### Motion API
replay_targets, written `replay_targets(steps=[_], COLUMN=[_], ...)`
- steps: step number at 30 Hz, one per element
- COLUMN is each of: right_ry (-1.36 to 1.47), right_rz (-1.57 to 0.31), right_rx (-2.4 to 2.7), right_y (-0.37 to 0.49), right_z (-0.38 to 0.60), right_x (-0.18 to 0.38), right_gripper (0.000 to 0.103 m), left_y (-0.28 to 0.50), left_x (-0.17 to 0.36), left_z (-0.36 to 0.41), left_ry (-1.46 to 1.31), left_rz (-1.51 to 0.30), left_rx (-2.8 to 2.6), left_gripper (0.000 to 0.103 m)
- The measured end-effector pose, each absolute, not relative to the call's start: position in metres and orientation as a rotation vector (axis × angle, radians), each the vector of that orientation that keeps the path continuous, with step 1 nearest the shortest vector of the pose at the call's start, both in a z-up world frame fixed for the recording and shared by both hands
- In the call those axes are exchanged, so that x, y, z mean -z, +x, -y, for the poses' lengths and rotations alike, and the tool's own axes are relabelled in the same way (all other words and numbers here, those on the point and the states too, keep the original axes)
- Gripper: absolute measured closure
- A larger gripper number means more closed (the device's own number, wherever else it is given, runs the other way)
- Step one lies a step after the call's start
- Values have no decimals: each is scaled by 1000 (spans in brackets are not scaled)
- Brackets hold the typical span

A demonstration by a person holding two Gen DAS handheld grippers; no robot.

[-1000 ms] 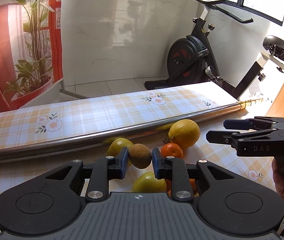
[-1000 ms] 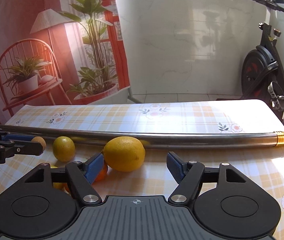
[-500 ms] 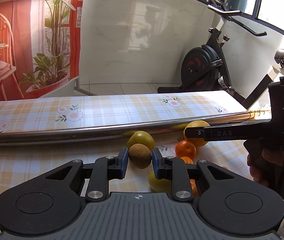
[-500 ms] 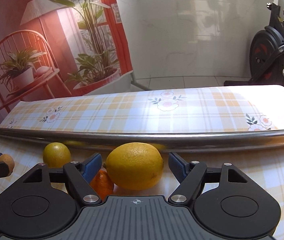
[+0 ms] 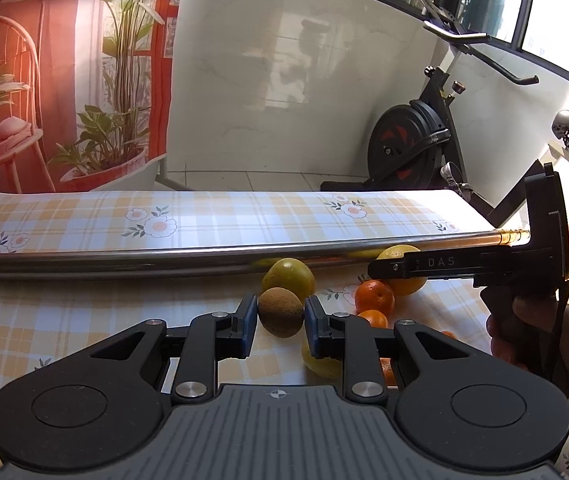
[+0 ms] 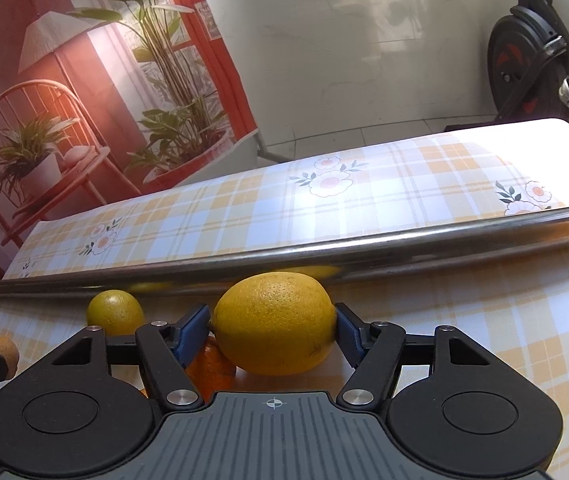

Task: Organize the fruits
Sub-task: 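Carry the kiwi with the left tool while the right tool carries the lemon over the white plate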

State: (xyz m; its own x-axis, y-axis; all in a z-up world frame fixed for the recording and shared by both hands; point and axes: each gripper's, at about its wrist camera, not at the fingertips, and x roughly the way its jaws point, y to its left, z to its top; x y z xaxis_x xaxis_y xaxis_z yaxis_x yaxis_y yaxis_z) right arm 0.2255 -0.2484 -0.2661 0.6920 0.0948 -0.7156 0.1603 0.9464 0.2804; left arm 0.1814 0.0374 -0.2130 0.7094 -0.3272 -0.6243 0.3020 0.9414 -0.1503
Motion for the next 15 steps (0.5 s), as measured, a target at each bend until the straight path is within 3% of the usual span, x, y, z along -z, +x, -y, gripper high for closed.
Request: replay_targets(steps=[15], right_ry=[397], right_rz=[-739], right_rx=[98], right_y=[181], right_z=[260], right_x=[245], right_gripper=[41], left_y=[164], left_x=[205], left_z=[-43], left_ry=[-50], left_rz=[-693], left_rx=[321], left_gripper=[76])
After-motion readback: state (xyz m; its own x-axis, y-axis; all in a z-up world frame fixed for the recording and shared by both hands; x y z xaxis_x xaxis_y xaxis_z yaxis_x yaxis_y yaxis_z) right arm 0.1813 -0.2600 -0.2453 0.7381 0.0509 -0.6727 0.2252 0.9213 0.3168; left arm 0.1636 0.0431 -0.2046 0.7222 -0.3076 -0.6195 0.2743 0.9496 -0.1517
